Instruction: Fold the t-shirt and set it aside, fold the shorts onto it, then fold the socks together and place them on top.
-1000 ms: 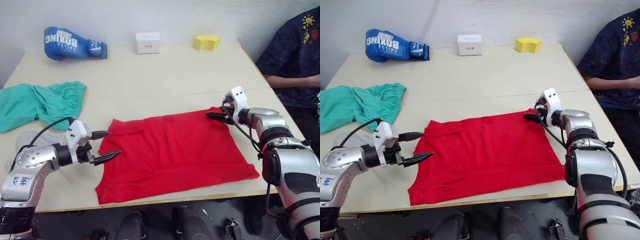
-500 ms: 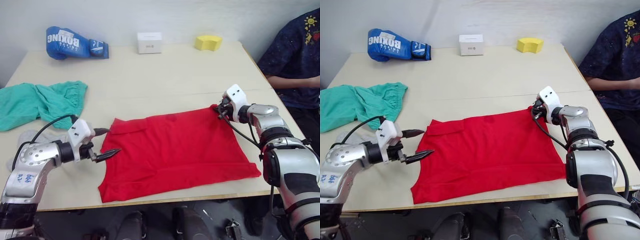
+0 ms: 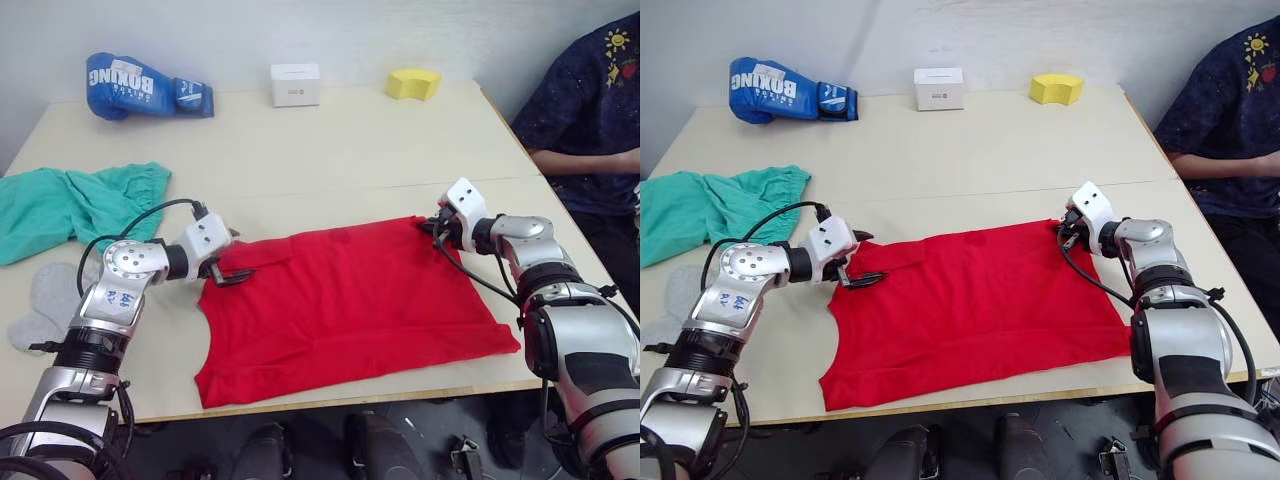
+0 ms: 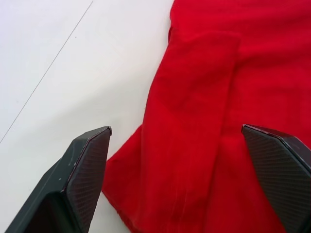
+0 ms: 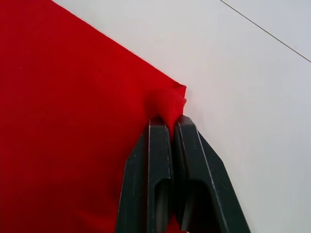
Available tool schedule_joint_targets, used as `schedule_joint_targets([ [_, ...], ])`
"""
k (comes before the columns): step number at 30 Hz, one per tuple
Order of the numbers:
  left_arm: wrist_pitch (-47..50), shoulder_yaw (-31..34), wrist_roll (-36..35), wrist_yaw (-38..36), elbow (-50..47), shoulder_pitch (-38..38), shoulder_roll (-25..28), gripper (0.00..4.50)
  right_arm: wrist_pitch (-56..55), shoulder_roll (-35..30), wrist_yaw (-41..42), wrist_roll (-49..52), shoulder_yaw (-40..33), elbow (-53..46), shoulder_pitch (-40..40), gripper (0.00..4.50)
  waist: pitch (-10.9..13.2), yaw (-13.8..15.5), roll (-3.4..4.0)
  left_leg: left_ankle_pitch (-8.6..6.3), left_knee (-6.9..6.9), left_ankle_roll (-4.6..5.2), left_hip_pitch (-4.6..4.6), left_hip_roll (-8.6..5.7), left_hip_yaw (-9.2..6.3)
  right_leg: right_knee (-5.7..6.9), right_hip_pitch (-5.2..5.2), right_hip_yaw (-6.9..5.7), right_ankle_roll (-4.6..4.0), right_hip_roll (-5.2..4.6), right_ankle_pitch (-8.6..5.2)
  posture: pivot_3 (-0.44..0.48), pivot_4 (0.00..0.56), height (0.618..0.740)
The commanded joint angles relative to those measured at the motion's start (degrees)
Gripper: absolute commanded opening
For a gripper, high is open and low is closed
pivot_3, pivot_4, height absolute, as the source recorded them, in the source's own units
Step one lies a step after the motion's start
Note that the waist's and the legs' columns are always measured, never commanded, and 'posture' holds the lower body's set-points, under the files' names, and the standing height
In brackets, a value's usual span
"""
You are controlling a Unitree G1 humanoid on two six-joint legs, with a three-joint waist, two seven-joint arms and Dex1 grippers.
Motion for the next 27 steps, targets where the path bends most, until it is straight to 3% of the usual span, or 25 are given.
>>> schedule_joint_targets([
  [1,-5.4,1.0,3.2,2.5,3.4,-0.5,1.7,4.50,-0.7,0.1,0.3,0.9,-0.6,-1.4,0.4,0.02,0.0,0.0,-0.01,0.00,0.02,0.01,0.00,0.00,0.00,-0.03,0.00,0.01,0.00,-0.01,0.00,0.000,0.150,0.740],
  [14,-14.6,2.4,4.8,1.4,8.9,1.6,5.2,4.50,-0.8,0.7,0.2,0.9,-0.5,-1.5,0.6,0.02,0.0,0.1,0.00,-0.01,0.01,0.03,0.07,0.00,-0.02,-0.01,-0.01,-0.02,0.00,-0.06,0.00,0.000,0.150,0.740],
  [27,-22.1,2.0,7.6,6.2,13.1,-1.4,1.7,4.50,-0.8,1.0,0.5,1.0,-0.6,-1.6,0.7,0.02,0.0,0.1,0.00,-0.08,0.04,0.17,0.08,-0.02,-0.02,0.04,-0.01,-0.04,0.00,-0.08,0.00,0.000,0.150,0.740],
])
